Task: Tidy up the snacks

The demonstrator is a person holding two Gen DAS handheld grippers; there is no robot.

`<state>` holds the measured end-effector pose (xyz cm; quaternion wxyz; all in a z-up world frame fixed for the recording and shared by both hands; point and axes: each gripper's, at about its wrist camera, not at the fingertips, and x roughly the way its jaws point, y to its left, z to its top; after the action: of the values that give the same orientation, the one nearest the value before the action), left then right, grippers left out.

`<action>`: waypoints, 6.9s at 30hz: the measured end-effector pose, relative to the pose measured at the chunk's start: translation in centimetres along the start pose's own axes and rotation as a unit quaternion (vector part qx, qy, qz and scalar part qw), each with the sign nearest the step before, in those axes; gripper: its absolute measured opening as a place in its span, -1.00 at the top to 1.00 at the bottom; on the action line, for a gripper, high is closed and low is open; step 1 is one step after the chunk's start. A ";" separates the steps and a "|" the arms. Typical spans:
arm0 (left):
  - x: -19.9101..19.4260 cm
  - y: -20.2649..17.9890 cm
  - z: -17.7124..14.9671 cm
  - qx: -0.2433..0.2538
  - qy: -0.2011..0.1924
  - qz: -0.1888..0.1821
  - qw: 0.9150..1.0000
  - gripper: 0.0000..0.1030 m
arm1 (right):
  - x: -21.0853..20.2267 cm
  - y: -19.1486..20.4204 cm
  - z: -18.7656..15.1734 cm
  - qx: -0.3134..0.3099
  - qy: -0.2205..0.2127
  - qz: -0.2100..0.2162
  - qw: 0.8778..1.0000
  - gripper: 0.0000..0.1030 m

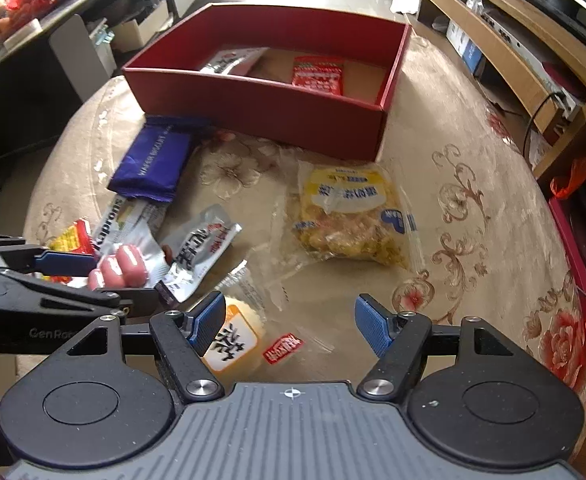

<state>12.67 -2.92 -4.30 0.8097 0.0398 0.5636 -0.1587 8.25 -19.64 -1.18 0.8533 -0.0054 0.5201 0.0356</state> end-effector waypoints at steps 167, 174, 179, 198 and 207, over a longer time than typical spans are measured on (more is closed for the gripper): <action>-2.6 -1.9 15.6 -0.090 -0.141 0.073 0.983 -0.24 | 1.7 -3.1 14.3 0.025 -0.072 -0.005 0.997 -0.24; -0.8 -1.4 17.7 -0.092 -0.141 0.084 0.982 -0.24 | 3.7 -3.4 15.9 0.028 -0.069 -0.001 0.997 -0.24; 0.7 -0.9 18.9 -0.095 -0.138 0.089 0.982 -0.24 | 5.1 -3.6 16.8 0.037 -0.066 0.008 0.997 -0.24; 4.9 0.4 20.1 -0.103 -0.109 0.110 0.983 -0.24 | 9.2 -3.0 17.5 0.023 -0.053 0.012 0.998 -0.28; 4.4 0.7 20.1 -0.109 -0.108 0.104 0.983 -0.26 | 8.7 -3.1 17.6 0.019 -0.059 0.009 0.998 -0.34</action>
<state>32.31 -8.11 -1.15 0.8773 -0.0078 0.4796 -0.0144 28.09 -21.41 -0.92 0.8819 0.0174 0.4699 0.0338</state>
